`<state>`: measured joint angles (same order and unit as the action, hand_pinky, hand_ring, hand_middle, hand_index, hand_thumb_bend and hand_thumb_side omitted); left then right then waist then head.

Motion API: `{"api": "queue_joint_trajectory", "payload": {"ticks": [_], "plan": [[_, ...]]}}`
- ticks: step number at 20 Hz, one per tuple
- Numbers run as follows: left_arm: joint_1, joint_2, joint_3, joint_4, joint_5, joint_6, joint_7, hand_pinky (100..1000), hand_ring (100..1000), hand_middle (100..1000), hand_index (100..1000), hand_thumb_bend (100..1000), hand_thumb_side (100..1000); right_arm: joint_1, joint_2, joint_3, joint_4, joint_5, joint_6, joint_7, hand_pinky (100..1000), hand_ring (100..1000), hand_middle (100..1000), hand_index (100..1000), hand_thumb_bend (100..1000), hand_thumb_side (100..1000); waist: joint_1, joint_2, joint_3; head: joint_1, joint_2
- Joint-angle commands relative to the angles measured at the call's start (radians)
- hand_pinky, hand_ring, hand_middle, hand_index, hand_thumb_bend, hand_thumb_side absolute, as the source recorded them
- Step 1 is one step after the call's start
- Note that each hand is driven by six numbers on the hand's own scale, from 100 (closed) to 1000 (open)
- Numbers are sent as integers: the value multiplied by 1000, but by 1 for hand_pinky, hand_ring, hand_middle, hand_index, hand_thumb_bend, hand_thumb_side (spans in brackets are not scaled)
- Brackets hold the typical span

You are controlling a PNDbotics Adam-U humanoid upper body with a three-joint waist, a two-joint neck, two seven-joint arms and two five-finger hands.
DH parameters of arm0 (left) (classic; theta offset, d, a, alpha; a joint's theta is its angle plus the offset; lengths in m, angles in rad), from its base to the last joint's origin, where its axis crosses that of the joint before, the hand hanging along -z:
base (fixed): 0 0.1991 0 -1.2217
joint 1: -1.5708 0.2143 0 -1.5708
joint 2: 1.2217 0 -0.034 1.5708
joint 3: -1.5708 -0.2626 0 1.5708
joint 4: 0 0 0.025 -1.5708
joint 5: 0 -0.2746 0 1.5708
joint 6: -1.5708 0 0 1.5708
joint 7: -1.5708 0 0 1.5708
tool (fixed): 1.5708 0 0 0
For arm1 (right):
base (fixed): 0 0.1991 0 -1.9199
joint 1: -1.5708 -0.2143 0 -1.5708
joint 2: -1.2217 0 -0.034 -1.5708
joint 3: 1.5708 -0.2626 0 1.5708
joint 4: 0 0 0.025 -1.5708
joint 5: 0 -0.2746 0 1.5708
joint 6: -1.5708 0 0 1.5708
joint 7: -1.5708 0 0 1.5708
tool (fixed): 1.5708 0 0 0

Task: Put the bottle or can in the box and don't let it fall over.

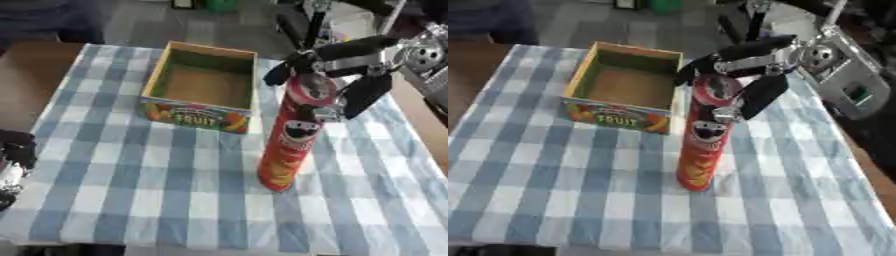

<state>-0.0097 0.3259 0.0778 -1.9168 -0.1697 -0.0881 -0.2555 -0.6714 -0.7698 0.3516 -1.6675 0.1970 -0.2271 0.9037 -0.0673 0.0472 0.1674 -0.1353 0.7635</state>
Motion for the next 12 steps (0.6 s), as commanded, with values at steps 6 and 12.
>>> {"api": "queue_joint_trajectory", "payload": {"ticks": [6,12], "plan": [[-8,7,5,-10,4,-1,-7,609,548,577,699,174,485,-9,-23,-20,14,88,-9,3,918,989,1000,1000,129,711,2,-14,0,0,4],[-8,7,5,-10,5,-1,-9,609,549,577,699,172,486,-3,-20,-15,33,112,-7,3,723,830,956,998,100,728,1,-14,0,0,5]]}}
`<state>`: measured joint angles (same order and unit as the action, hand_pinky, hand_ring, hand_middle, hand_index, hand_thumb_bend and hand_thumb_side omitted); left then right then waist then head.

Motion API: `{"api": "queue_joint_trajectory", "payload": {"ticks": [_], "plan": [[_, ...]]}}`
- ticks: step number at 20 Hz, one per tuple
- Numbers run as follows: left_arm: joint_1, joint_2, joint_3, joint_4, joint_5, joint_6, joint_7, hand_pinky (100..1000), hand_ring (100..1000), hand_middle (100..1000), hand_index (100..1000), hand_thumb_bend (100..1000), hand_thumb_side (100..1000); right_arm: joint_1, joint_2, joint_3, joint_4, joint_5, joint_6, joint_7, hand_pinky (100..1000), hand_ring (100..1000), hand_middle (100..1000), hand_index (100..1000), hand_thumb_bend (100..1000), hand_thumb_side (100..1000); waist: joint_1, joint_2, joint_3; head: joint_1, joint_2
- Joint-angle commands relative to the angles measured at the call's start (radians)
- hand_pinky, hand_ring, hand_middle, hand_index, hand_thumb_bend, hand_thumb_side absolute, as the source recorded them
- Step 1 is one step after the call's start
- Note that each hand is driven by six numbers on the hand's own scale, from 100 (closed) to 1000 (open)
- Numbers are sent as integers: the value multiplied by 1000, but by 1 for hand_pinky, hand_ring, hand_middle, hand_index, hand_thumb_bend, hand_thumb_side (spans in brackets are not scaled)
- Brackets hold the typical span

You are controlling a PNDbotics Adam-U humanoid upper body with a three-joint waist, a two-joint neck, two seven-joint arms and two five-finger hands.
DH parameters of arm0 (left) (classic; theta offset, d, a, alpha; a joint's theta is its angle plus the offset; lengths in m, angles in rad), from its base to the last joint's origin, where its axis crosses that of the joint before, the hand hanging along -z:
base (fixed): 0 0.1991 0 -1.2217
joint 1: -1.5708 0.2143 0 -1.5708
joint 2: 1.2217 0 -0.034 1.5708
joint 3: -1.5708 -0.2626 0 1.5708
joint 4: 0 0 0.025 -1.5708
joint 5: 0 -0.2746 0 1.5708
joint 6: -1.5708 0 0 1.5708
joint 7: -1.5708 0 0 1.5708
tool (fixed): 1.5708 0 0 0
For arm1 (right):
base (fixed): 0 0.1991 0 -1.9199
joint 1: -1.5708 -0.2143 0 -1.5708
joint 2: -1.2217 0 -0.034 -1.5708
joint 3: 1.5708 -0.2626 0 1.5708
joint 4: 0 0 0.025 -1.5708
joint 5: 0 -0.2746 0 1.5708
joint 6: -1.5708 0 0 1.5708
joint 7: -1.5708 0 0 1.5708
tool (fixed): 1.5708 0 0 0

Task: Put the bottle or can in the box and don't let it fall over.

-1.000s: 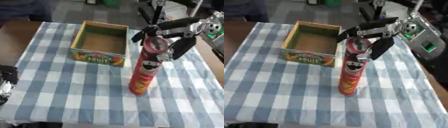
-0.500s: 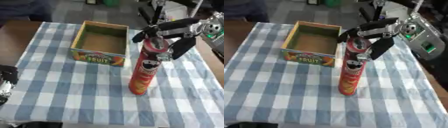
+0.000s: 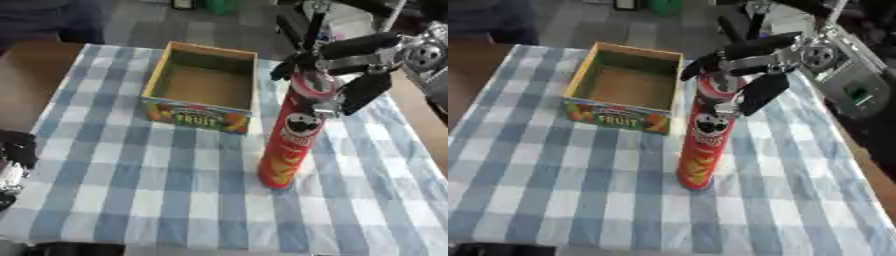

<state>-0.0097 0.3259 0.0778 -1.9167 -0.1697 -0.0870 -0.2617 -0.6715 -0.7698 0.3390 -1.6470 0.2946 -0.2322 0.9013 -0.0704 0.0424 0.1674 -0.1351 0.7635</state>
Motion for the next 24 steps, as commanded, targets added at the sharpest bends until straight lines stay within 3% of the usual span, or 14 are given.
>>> {"api": "queue_joint_trajectory", "payload": {"ticks": [1,4,6,10,16,24], "plan": [[-8,7,5,-10,5,-2,-3,609,549,577,699,171,487,-3,-20,-1,13,17,-3,6,683,786,936,982,100,726,5,-9,0,0,5],[-8,6,5,-10,6,-2,-3,609,549,578,699,170,487,-4,-20,-1,12,17,-5,6,594,688,875,937,100,708,4,-9,0,0,5],[-7,6,5,-10,6,-2,-4,609,549,578,700,168,488,-4,-20,-2,9,13,-6,6,505,626,824,890,100,651,4,-9,0,1,6],[-7,6,6,-10,6,-2,-3,610,549,578,700,166,489,-4,-20,-6,3,8,-4,6,346,544,757,803,100,399,5,-9,0,1,6],[-8,6,6,-10,7,-2,-3,610,550,578,700,166,489,-9,-22,-18,-13,-7,-1,6,276,490,700,738,100,292,5,-10,-1,2,6],[-8,6,6,-9,8,-2,-4,610,550,578,700,164,489,-35,-38,-45,-58,-62,12,6,229,458,654,708,100,244,3,-12,1,2,5]]}}
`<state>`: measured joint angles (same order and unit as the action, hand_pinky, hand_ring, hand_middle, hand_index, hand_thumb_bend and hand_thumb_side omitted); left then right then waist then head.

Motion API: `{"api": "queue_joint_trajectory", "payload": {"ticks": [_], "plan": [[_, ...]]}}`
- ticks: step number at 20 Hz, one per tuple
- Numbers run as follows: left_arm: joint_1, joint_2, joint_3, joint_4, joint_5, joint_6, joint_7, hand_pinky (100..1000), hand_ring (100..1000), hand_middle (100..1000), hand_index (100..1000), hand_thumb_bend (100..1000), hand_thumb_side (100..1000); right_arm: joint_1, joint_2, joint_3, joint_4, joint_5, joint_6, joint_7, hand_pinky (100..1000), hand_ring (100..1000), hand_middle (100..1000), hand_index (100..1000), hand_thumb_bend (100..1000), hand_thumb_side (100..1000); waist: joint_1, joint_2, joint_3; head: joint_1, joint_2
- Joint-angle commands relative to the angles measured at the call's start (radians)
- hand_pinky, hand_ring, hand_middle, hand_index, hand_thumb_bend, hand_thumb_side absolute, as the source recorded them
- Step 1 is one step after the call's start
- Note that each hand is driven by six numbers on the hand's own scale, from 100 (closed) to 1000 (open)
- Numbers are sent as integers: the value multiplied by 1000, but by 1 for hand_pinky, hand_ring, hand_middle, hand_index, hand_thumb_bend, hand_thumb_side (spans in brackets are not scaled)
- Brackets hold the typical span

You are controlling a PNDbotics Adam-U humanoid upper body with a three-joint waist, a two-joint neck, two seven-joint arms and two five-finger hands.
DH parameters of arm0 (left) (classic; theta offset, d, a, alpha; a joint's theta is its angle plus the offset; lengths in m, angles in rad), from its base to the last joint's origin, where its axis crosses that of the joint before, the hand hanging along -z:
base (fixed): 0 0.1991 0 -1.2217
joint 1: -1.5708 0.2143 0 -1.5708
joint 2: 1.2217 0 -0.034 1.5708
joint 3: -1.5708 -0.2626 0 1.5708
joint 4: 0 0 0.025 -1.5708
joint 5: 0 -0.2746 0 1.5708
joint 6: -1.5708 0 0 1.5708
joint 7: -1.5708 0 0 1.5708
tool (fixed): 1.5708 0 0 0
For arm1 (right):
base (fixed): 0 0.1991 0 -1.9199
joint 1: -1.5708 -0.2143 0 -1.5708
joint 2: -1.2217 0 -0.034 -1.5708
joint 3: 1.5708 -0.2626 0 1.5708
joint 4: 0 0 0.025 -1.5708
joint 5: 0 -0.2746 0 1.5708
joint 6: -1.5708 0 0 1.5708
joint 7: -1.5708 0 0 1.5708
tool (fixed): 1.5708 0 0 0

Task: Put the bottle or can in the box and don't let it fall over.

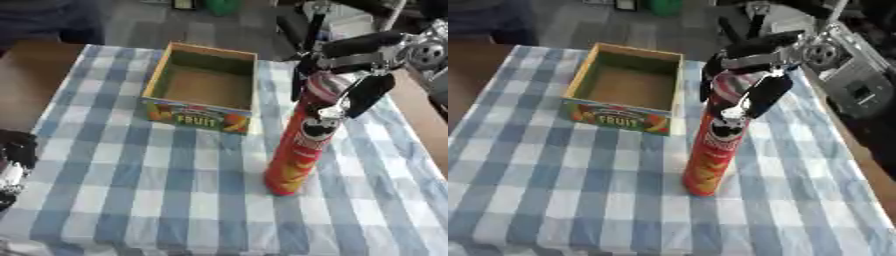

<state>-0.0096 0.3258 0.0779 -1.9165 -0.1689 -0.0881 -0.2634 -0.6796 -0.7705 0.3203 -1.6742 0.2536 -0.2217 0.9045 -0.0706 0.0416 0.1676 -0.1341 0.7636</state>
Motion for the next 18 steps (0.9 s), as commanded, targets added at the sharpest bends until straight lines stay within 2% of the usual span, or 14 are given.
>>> {"api": "queue_joint_trajectory", "payload": {"ticks": [1,7,8,9,13,18], "plan": [[-8,7,6,-9,7,-1,-2,610,550,578,700,163,490,-32,-41,-30,-38,-28,4,2,226,456,654,708,100,234,3,-12,1,1,4],[-12,7,6,-9,8,-1,-3,611,550,578,700,164,489,-62,-71,-60,-61,-55,17,-4,220,454,649,703,100,204,-1,-12,8,-2,-2],[-13,6,6,-9,8,-1,-3,611,551,578,700,164,489,-68,-75,-64,-62,-58,18,-8,220,454,649,702,100,312,-1,-11,11,-3,-4],[-14,6,6,-9,8,-1,-3,611,550,578,700,164,489,-75,-80,-68,-61,-59,19,-13,220,455,647,701,100,192,-1,-11,13,-3,-7],[-30,6,-3,-9,14,-3,-10,611,550,578,700,164,488,-102,-99,-86,-46,-61,21,-39,216,453,643,697,100,178,-1,-7,36,-11,-19],[-69,4,-22,-11,31,-8,-31,611,551,578,700,164,486,-143,-119,-109,-4,-40,19,-77,205,446,631,687,100,147,-3,6,92,-38,-49]]}}
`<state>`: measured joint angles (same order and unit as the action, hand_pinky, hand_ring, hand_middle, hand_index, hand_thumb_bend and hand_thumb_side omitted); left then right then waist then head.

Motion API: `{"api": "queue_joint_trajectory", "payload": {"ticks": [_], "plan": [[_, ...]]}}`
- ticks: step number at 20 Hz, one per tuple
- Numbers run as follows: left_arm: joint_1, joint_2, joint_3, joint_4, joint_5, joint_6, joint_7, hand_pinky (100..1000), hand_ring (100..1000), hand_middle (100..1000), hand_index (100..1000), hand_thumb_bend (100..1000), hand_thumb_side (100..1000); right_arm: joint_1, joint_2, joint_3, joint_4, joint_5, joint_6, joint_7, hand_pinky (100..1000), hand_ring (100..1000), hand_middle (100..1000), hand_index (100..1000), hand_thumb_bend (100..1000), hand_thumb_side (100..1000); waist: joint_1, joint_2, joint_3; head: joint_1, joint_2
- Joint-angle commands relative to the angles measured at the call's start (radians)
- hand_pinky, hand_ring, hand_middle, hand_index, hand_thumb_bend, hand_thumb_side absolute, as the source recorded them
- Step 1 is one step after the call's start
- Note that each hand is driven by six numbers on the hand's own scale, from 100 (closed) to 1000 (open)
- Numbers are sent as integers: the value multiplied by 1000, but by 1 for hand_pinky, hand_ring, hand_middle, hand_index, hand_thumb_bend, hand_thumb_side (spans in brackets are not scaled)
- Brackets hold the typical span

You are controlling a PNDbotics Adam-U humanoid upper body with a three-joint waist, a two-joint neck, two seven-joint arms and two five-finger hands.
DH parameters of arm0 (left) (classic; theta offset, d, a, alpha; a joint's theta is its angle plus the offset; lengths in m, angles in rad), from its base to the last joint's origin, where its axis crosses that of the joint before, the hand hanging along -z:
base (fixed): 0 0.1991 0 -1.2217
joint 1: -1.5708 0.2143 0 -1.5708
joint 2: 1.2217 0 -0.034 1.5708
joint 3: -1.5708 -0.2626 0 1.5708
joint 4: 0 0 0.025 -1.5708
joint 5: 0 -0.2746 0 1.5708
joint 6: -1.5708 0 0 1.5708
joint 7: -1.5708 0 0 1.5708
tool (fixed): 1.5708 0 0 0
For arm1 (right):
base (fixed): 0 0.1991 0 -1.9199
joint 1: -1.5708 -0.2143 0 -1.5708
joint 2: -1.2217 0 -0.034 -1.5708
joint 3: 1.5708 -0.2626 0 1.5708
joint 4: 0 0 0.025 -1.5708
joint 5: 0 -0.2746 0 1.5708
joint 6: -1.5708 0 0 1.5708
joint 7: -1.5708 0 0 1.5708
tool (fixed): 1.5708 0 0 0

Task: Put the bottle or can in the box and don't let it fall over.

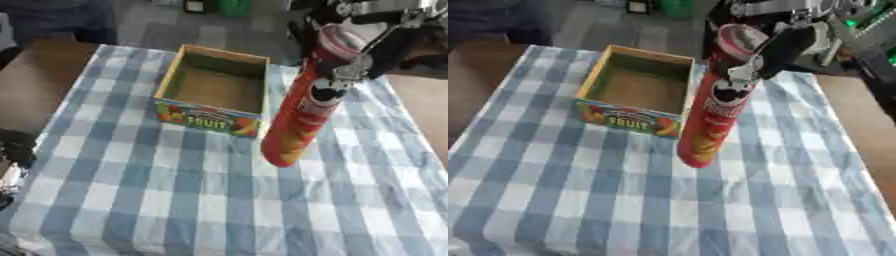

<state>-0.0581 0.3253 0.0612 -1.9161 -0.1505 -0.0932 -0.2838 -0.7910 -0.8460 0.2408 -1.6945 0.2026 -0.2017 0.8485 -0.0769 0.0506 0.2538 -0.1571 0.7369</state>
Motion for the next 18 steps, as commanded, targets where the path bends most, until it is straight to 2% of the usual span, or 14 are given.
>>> {"api": "queue_joint_trajectory", "payload": {"ticks": [1,10,18], "plan": [[-28,4,-7,-12,16,-3,-12,611,551,578,700,164,485,-40,-45,-34,27,18,-2,-29,204,445,628,684,100,140,2,1,17,-21,-30],[-84,0,-23,-19,28,-5,-30,611,551,578,700,164,485,-85,-56,-63,125,112,-22,-109,205,456,621,678,100,115,-17,42,100,-88,-93],[-105,2,-31,-23,33,-6,-40,611,551,578,700,165,485,-118,-68,-87,169,190,-45,-183,207,461,621,683,100,100,-34,59,140,-115,-119]]}}
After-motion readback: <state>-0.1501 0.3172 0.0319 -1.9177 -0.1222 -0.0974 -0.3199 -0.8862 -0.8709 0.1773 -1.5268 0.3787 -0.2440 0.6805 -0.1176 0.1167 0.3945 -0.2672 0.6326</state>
